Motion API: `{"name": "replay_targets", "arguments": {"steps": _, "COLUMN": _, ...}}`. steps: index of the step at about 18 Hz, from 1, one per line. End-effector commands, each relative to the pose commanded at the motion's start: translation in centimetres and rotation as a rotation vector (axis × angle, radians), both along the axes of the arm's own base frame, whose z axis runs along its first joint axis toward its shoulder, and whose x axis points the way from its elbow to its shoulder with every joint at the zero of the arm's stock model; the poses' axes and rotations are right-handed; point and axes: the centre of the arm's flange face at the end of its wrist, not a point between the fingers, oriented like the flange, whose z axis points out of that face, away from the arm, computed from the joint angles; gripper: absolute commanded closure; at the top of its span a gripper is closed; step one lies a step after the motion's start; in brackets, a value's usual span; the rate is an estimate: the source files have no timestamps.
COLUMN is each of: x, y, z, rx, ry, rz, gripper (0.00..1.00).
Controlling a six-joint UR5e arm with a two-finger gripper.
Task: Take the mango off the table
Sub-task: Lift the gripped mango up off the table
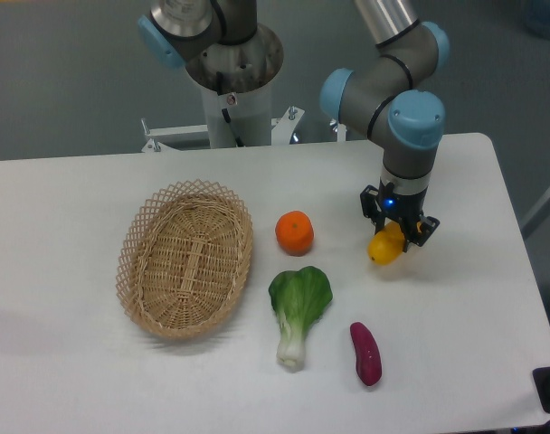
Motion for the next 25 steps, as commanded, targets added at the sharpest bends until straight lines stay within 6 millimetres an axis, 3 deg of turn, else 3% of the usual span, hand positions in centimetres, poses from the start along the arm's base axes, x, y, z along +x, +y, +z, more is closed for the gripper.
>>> {"name": "replay_targets", "arguments": {"steps": 4, "x": 0.5, "y": 1.4, "z": 3.5, "rx": 0.095, "ry": 0.007, "rz": 0.042, "gripper": 0.54}}
{"name": "replay_targets", "arguments": {"steps": 7, "x": 1.1, "y": 3.7, "z": 6.0, "rx": 0.163, "ry": 0.008, "rz": 0.062, "gripper": 0.54}}
{"name": "replay_targets", "arguments": {"steps": 12, "x": 2.2, "y": 3.5, "z": 9.8, "rx": 0.178, "ry": 0.030, "rz": 0.058, "gripper": 0.54}}
{"name": "replay_targets", "arguments": {"steps": 21, "x": 1.4, "y": 2.5, "z": 13.5, "rx": 0.123, "ry": -0.034, "rz": 0.034, "gripper": 0.55}}
{"name": "replay_targets", "arguments": {"steps": 25, "x": 1.3, "y": 2.4, "z": 13.7, "rx": 0.117, "ry": -0.037, "rz": 0.027, "gripper": 0.55}}
